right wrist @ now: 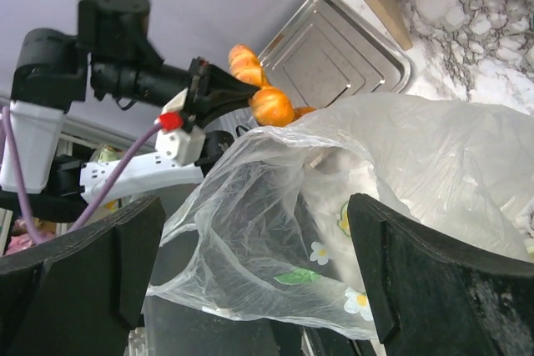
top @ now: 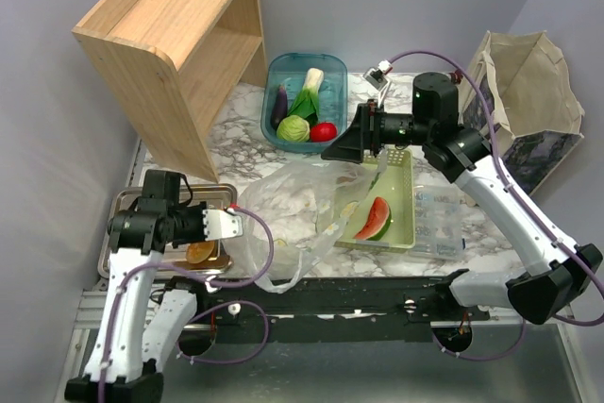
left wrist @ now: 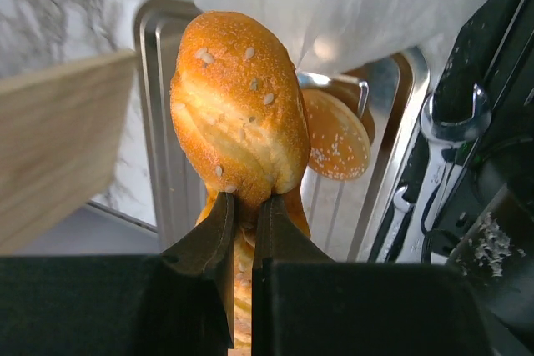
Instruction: Untie the knot of the grocery bags and take out the mixed food
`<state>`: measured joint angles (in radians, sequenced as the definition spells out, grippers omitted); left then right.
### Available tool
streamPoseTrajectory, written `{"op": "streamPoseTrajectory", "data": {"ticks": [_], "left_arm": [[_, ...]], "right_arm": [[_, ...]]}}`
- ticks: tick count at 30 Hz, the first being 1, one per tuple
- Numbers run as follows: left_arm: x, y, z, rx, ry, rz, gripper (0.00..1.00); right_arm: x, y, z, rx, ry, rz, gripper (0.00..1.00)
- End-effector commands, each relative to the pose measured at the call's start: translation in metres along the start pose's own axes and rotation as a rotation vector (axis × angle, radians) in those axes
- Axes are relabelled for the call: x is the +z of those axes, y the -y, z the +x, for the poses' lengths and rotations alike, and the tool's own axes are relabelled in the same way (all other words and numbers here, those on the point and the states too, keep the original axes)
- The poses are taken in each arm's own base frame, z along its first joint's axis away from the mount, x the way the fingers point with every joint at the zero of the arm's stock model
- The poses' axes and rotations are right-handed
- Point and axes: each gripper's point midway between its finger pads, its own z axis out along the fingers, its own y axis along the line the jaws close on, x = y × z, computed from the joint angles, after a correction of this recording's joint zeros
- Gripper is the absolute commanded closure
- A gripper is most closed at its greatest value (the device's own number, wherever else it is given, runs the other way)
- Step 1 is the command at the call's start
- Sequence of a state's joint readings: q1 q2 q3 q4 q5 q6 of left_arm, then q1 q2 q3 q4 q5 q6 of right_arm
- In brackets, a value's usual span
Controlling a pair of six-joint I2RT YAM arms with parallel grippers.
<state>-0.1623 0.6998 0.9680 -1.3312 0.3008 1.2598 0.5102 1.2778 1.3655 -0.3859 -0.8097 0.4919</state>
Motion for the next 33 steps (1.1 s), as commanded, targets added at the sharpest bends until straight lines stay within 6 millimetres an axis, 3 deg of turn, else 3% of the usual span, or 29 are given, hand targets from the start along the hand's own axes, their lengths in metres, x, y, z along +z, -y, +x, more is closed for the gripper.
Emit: {"op": "streamPoseTrajectory", "data": {"ticks": [1,5,10,15,17,19,20,21,22,23,25,29,33], "left_arm": [[0.017,-0.029,0.027,0.094,-0.010,0.021,1.00],[0.031,-0.049,0.068,0.109,-0.093,0.076,1.00],[0.062,-0.057,0.108,0.156,-0.168,0.082,1.00],[0.090,-0.054,0.137,0.053,-0.205,0.138,0.87],[0.096,-0.048,0.145,0.021,-0.214,0.171,0.77],[0.100,-0.044,0.153,0.020,-0.238,0.179,0.61],[0.101,-0.044,0.156,0.020,-0.251,0.169,0.51],[0.100,-0.046,0.157,0.013,-0.260,0.150,0.30],[0.098,-0.046,0.154,0.006,-0.253,0.142,0.08],[0.094,-0.046,0.148,-0.003,-0.235,0.139,0.02],[0.083,-0.050,0.131,-0.040,-0.184,0.114,0.01],[0.048,-0.057,0.075,-0.143,-0.006,0.051,0.02],[0.014,-0.044,0.011,-0.191,0.191,0.086,0.02]], "right_arm": [[0.003,-0.004,-0.004,-0.010,-0.019,-0.043,0.01],[0.003,-0.003,-0.006,-0.026,-0.022,-0.037,0.01],[-0.003,0.007,-0.007,-0.148,-0.026,0.038,0.00],[-0.016,0.032,-0.016,-0.297,-0.037,0.206,0.00],[-0.020,0.041,-0.013,-0.337,-0.072,0.253,0.00],[-0.025,0.049,-0.009,-0.388,-0.119,0.283,0.00],[-0.027,0.053,-0.005,-0.410,-0.149,0.294,0.00],[-0.028,0.056,-0.001,-0.434,-0.181,0.295,0.00],[-0.029,0.059,0.003,-0.450,-0.213,0.291,0.00],[-0.030,0.061,0.006,-0.477,-0.239,0.285,0.00],[-0.030,0.064,0.012,-0.514,-0.286,0.266,0.00],[-0.028,0.080,0.029,-0.569,-0.404,0.237,0.00],[-0.024,0.091,0.051,-0.560,-0.514,0.176,0.00]]}}
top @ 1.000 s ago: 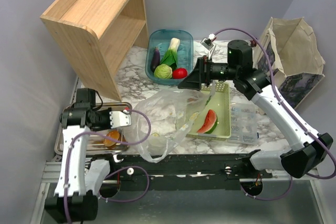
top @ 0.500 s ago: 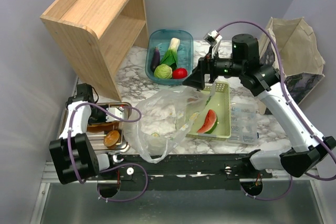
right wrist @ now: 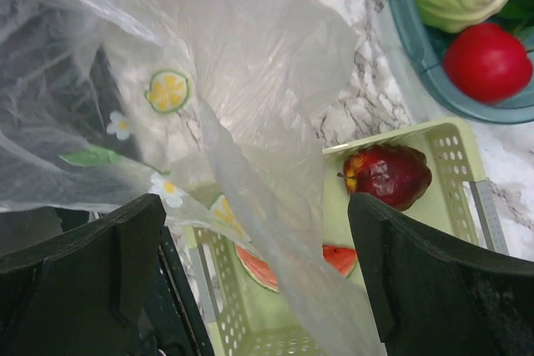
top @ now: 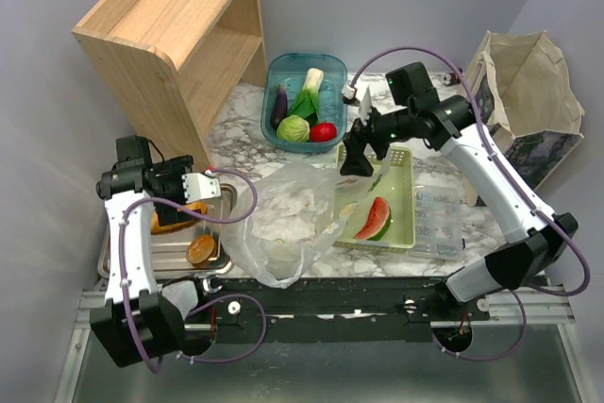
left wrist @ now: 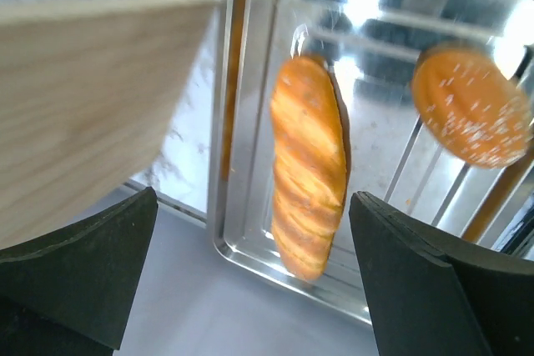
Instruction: Untie the knot of the grocery bags and take out the mixed food
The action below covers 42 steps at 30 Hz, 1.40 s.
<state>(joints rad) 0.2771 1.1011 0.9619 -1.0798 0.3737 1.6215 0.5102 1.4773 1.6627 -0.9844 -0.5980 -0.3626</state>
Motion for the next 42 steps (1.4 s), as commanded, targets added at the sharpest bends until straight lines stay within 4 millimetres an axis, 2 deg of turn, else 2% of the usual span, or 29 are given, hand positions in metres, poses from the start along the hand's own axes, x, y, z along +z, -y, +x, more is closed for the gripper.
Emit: {"op": "streamPoseTrajectory", "data": {"ticks": [1,4,7,9,12,15,18,20,21,23,25,30,33,38,40,42], "left_arm": [[-0.044,0.040,-0.090,-0.127,0.341,0.100,0.01],[-0.051,0.047,-0.130,-0.152,0.429,0.117,0.02],[-0.050,0.051,-0.167,-0.134,0.494,0.140,0.02],[-0.047,0.056,-0.189,-0.147,0.541,0.172,0.02],[-0.040,0.060,-0.216,-0.139,0.612,0.235,0.01],[-0.036,0.063,-0.242,-0.148,0.664,0.293,0.01],[-0.029,0.069,-0.258,-0.139,0.688,0.333,0.03],[-0.023,0.072,-0.265,-0.128,0.687,0.349,0.13],[-0.020,0.074,-0.267,-0.124,0.684,0.355,0.21],[-0.015,0.074,-0.269,-0.127,0.669,0.357,0.45],[-0.014,0.071,-0.270,-0.136,0.666,0.349,0.65],[-0.034,0.070,-0.280,-0.149,0.728,0.344,0.99],[-0.051,0.061,-0.293,-0.179,0.778,0.332,1.00],[-0.073,0.042,-0.313,-0.219,0.828,0.326,1.00],[-0.080,0.039,-0.318,-0.206,0.843,0.326,1.00],[-0.092,0.042,-0.322,-0.163,0.873,0.345,1.00]], "right_arm": [[0.006,-0.008,0.028,-0.074,-0.126,-0.107,0.00],[0.016,-0.024,0.037,-0.072,-0.159,-0.204,0.00],[0.027,-0.039,0.049,-0.101,-0.202,-0.245,0.00],[0.034,-0.040,0.056,-0.103,-0.204,-0.232,0.00],[0.041,-0.041,0.059,-0.100,-0.164,-0.222,0.00],[0.042,-0.053,0.058,-0.099,-0.131,-0.277,0.00],[0.048,-0.066,0.054,-0.102,-0.110,-0.330,0.00],[0.054,-0.068,0.049,-0.111,-0.090,-0.327,0.00],[0.057,-0.069,0.046,-0.118,-0.076,-0.323,0.00],[0.060,-0.069,0.033,-0.138,-0.025,-0.306,0.00],[0.059,-0.068,0.019,-0.144,0.032,-0.285,0.00],[0.045,-0.082,-0.017,-0.124,0.186,-0.307,0.00],[0.041,-0.099,-0.030,-0.116,0.239,-0.343,0.00],[0.051,-0.130,-0.036,-0.148,0.241,-0.397,0.00],[0.060,-0.128,-0.031,-0.167,0.223,-0.361,0.00],[0.069,-0.112,-0.026,-0.186,0.210,-0.266,0.00]]}}
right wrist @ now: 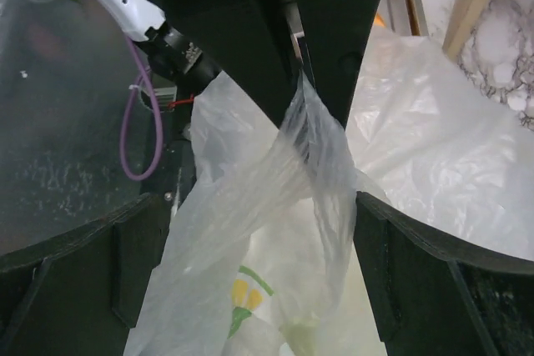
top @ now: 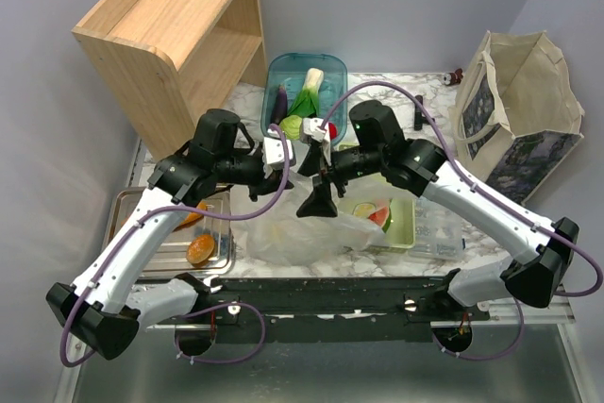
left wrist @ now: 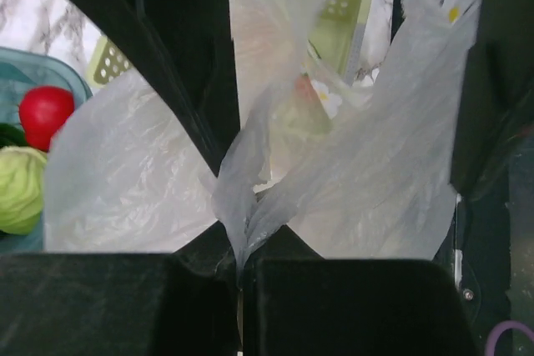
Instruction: Untie the knot of the grocery bags and take out the mixed food
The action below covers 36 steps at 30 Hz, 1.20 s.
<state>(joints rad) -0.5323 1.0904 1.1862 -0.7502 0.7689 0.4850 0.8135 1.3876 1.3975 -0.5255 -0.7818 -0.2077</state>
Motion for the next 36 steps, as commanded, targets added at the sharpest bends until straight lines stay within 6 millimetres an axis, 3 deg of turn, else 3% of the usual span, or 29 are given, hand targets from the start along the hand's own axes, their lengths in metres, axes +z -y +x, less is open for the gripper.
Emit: {"op": "streamPoseTrajectory", "data": {"ticks": [1,3,7,10,11,12,15,18,20,22,25,28,30,34,36], "left_arm": [[-0.010,0.019,-0.037,0.049,0.097,0.098,1.00],[-0.017,0.027,-0.049,0.076,0.134,0.122,1.00],[-0.032,0.036,-0.075,0.118,0.197,0.122,1.00],[-0.041,0.030,-0.096,0.135,0.233,0.078,1.00],[-0.045,0.026,-0.105,0.138,0.243,0.052,1.00],[-0.049,0.021,-0.115,0.139,0.257,0.018,0.92],[-0.063,-0.005,-0.138,0.150,0.276,-0.142,0.31],[-0.081,-0.035,-0.151,0.130,0.300,-0.318,0.05],[-0.087,-0.047,-0.150,0.113,0.307,-0.369,0.02],[-0.084,-0.055,-0.140,0.099,0.279,-0.389,0.02],[-0.072,-0.057,-0.124,0.053,0.236,-0.369,0.02],[-0.064,-0.057,-0.114,0.033,0.218,-0.340,0.01],[-0.060,-0.058,-0.107,0.017,0.208,-0.340,0.02],[-0.057,-0.061,-0.095,0.014,0.175,-0.347,0.02],[-0.054,-0.062,-0.088,0.008,0.157,-0.352,0.01]], "right_arm": [[0.005,0.033,0.011,-0.034,-0.019,0.184,0.00],[-0.002,0.051,0.015,-0.051,-0.029,0.301,0.09],[-0.019,0.071,0.012,-0.061,-0.024,0.455,0.59],[-0.036,0.084,0.001,-0.041,-0.004,0.582,0.97],[-0.045,0.092,-0.007,-0.006,0.021,0.641,0.99],[-0.053,0.096,-0.016,0.011,0.045,0.661,0.99],[-0.085,0.118,-0.038,0.035,0.103,0.769,0.99],[-0.139,0.161,-0.041,0.063,0.125,0.938,0.99],[-0.185,0.194,-0.042,0.118,0.167,1.047,0.99],[-0.219,0.221,-0.042,0.141,0.181,1.123,0.99],[-0.253,0.254,-0.038,0.117,0.176,1.229,0.99],[-0.280,0.291,-0.012,0.135,0.129,1.343,0.99],[-0.293,0.315,0.008,0.171,0.116,1.402,0.99],[-0.296,0.356,0.045,0.232,0.109,1.419,0.99],[-0.283,0.371,0.059,0.236,0.084,1.365,0.84]]}}
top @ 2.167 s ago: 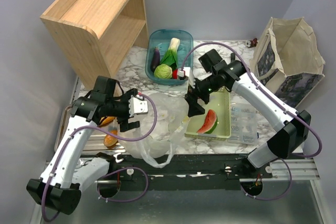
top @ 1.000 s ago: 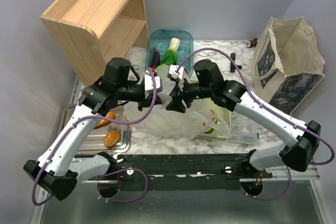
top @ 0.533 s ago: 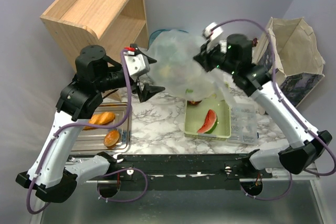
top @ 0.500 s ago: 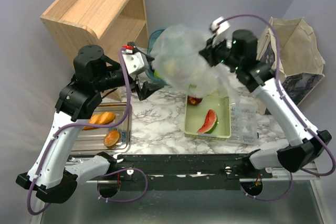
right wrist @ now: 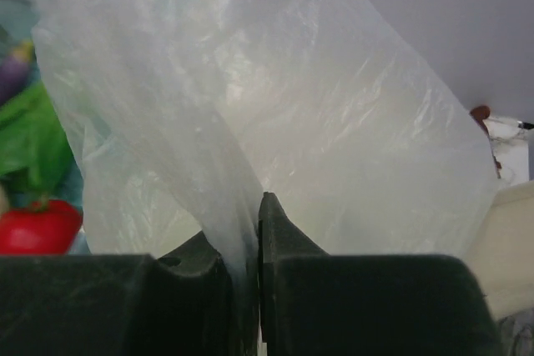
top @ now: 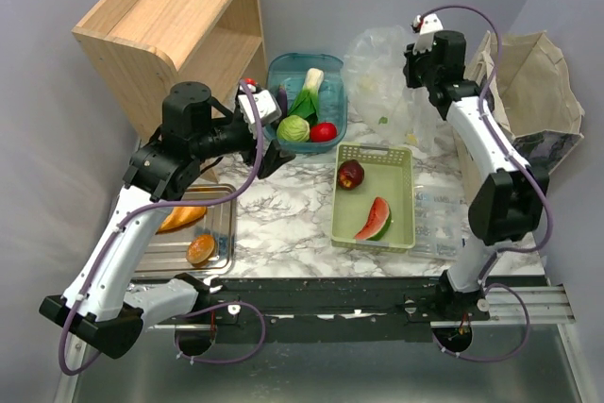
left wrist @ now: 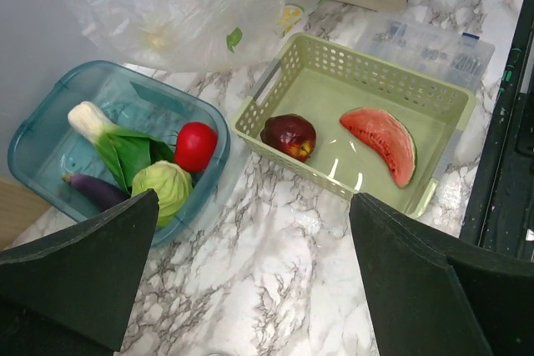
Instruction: Untie the knot of the grocery bags and take out the mixed food
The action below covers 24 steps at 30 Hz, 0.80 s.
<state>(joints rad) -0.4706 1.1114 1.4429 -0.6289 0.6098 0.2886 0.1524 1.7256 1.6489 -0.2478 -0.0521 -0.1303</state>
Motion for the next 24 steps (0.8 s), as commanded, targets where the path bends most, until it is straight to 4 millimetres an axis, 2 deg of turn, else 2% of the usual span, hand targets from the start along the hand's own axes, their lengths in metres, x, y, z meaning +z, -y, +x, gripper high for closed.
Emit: {"op": "streamPoseTrajectory", "data": {"ticks": [1,3,5,7,9,11,13,15,18,19,22,24], "left_arm": [[-0.002,-0.006,0.011,0.003,-0.031,-0.039,0.02],[-0.001,-0.005,0.016,-0.004,-0.049,-0.034,0.01],[-0.001,-0.003,0.020,0.009,-0.064,-0.019,0.01],[0.000,-0.002,0.025,0.020,-0.075,-0.007,0.01],[0.004,-0.001,0.029,0.025,-0.086,0.010,0.01],[0.008,0.002,0.029,0.032,-0.089,0.047,0.02],[0.013,0.004,0.029,0.034,-0.095,0.086,0.01],[0.018,0.006,0.027,0.034,-0.094,0.115,0.02],[0.025,0.008,0.025,0.028,-0.092,0.148,0.01],[0.027,0.011,0.022,0.028,-0.087,0.162,0.01],[0.031,0.015,0.016,0.033,-0.077,0.185,0.02],[0.033,0.017,0.014,0.040,-0.074,0.195,0.02]], "right_arm": [[0.035,0.006,0.010,-0.016,0.000,-0.030,0.69],[0.042,0.003,0.012,-0.021,-0.020,-0.050,0.41],[0.039,0.003,0.002,-0.013,-0.020,-0.056,0.24],[0.022,-0.004,-0.022,0.011,-0.005,-0.101,0.12],[-0.005,-0.017,-0.047,0.024,0.015,-0.182,0.08],[-0.034,-0.019,-0.068,0.056,0.035,-0.190,0.07],[-0.065,-0.011,-0.085,0.059,0.058,-0.149,0.06],[-0.092,0.010,-0.090,0.072,0.060,-0.085,0.06],[-0.123,0.052,-0.074,0.033,0.000,0.056,0.06],[-0.132,0.073,-0.066,0.028,-0.025,0.115,0.06],[-0.153,0.116,-0.034,0.047,-0.138,0.203,0.06],[-0.161,0.132,-0.006,0.063,-0.248,0.219,0.05]]}}
